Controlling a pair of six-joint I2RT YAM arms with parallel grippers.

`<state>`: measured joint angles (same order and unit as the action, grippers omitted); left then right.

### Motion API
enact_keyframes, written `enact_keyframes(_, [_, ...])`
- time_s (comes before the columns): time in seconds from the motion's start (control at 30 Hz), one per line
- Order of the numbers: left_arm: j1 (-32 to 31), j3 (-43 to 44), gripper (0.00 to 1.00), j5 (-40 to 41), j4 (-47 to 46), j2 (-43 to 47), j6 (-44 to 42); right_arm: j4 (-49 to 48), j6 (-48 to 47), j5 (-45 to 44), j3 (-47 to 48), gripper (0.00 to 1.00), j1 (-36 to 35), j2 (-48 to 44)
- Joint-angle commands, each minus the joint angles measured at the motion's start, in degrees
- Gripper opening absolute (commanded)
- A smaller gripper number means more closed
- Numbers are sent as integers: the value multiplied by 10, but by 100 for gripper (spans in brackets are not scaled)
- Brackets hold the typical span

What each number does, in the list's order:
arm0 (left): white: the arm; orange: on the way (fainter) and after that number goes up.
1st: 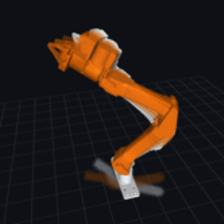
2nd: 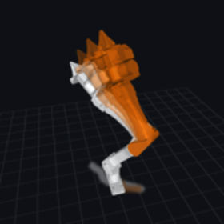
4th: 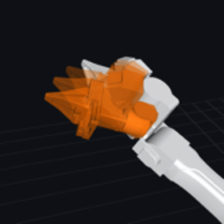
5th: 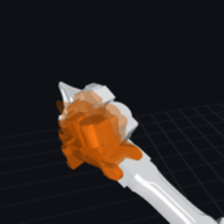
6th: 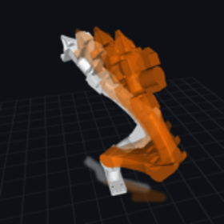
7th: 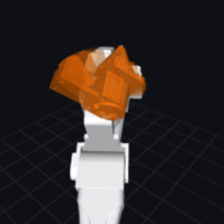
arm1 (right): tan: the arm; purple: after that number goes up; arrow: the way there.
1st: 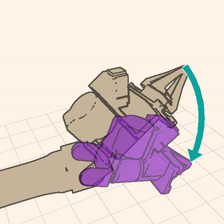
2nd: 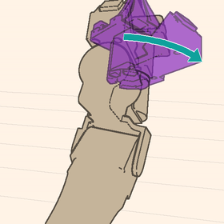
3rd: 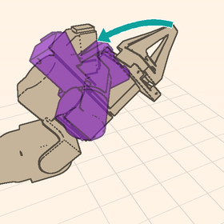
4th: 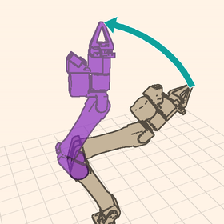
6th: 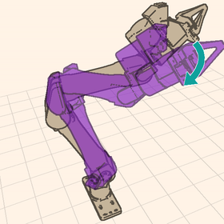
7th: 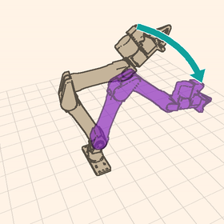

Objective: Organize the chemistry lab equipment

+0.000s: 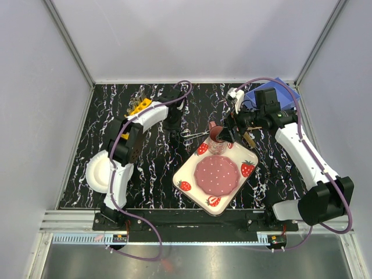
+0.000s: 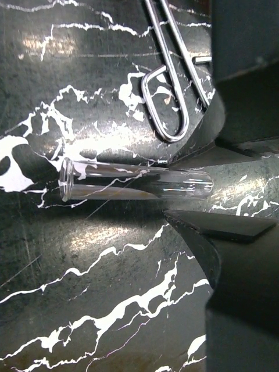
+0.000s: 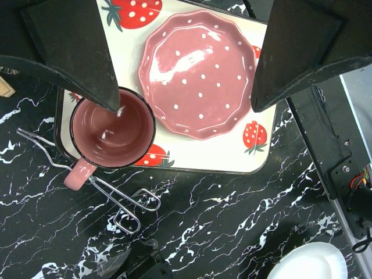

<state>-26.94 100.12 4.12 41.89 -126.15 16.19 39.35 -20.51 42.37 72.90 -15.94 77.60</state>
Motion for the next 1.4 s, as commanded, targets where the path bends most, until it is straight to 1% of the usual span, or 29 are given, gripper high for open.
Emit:
enact_keyframes(0.0, [-2,12,37,26,7,-7,-7,-21,6,20,0,100,7,-20])
enact_keyframes(0.07, [-2,11,36,26,7,-6,-8,-22,7,23,0,100,6,-21])
enact_keyframes(0.17, [-2,10,28,26,7,-3,-9,-22,10,26,0,100,6,-19])
enact_keyframes(0.2, [-1,10,23,26,7,-2,-9,-22,11,27,0,99,6,-19])
enact_keyframes(0.33, [-2,-18,11,22,-8,16,-7,-29,31,48,-7,100,6,-15])
enact_keyframes(0.4, [-1,-36,10,19,-27,42,-4,-37,42,59,-10,100,7,-12])
enact_keyframes(0.57, [7,-134,9,-10,-87,137,28,-29,66,118,9,100,5,15])
enact_keyframes(0.6, [13,-151,9,-31,-113,176,35,-24,71,127,23,100,5,28])
enact_keyframes(0.63, [16,-184,9,-38,-127,195,49,-23,79,143,32,100,6,35])
enact_keyframes(0.7, [25,-221,9,-87,-174,255,63,-8,91,156,64,100,5,60])
enact_keyframes(0.73, [28,-260,9,-101,-192,278,79,0,92,165,76,100,1,67])
enact_keyframes(0.77, [29,-280,9,-112,-211,296,88,15,92,169,88,100,0,83])
enact_keyframes(0.8, [33,-300,9,-143,-250,336,95,22,93,170,111,100,-3,90])
enact_keyframes(0.83, [34,-340,9,-156,-270,354,114,32,95,172,121,100,-10,96])
enact_keyframes(0.87, [34,-360,9,-169,-293,372,125,34,100,173,130,100,-14,105])
enact_keyframes(0.9, [34,-380,9,-195,-338,392,138,34,111,173,143,100,-18,110])
enact_keyframes(0.93, [34,-419,9,-208,-363,424,166,34,118,170,147,100,-25,113])
enact_keyframes(0.97, [34,-438,9,-220,-390,444,182,33,126,165,152,100,-39,122])
enact_keyframes(1.0, [33,-459,9,-243,-446,460,199,31,143,161,160,100,-48,127])
enact_keyframes(1.03, [33,-496,9,-252,-475,491,236,24,154,157,164,100,-56,131])
enact_keyframes(1.07, [33,-514,9,-258,-503,506,255,16,165,157,166,100,-72,137])
enact_keyframes(1.1, [31,-531,9,-267,-555,520,273,7,193,156,168,99,-79,140])
enact_keyframes(1.13, [29,-557,9,-268,-575,535,305,-1,202,157,169,97,-85,142])
enact_keyframes(1.2, [28,-575,9,-273,-617,568,332,-27,247,159,174,91,-101,155])
enact_keyframes(1.23, [27,-584,9,-274,-625,577,352,-31,254,156,178,89,-109,159])
enact_keyframes(1.27, [27,-589,9,-273,-633,593,362,-36,260,152,187,85,-115,169])
enact_keyframes(1.37, [17,-613,9,-265,-675,621,402,-52,279,137,197,80,-137,184])
